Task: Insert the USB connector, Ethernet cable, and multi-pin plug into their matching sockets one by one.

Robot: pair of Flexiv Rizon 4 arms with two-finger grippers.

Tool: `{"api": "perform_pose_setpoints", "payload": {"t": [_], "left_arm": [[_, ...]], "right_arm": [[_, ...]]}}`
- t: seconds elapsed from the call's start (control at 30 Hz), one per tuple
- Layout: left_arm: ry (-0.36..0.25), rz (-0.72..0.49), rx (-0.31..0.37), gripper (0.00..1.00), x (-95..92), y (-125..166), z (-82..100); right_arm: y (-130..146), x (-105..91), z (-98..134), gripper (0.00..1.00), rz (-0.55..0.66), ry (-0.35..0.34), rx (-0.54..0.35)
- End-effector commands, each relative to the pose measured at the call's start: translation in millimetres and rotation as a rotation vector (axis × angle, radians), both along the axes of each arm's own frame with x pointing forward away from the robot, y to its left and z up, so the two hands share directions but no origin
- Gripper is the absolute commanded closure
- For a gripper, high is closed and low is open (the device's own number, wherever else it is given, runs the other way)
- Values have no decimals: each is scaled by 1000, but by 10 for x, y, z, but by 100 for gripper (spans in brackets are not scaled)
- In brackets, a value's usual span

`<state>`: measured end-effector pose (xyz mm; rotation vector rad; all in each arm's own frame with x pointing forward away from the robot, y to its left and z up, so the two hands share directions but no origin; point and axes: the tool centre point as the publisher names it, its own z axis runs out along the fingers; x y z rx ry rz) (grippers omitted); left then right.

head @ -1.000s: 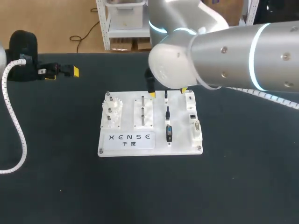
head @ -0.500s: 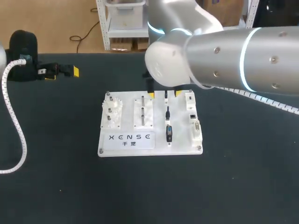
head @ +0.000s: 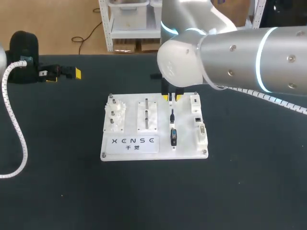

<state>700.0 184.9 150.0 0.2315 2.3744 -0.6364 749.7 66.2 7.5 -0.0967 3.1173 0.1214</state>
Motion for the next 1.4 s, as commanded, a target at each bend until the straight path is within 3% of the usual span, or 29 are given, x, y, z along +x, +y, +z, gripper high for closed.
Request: {"api": "perform_pose_setpoints", "payload": {"t": [0.03, 0.57, 1.4], "left_arm": [[0, 0, 0, 0, 0, 0, 0], [0, 0, 0, 0, 0, 0, 0], [0, 0, 0, 0, 0, 0, 0]], "right_arm": [[-29, -15, 8, 78, -1, -4, 10], [-5, -17, 26, 97, 16, -12, 7], [-28, -23, 97, 100, 27, -45, -10]]}}
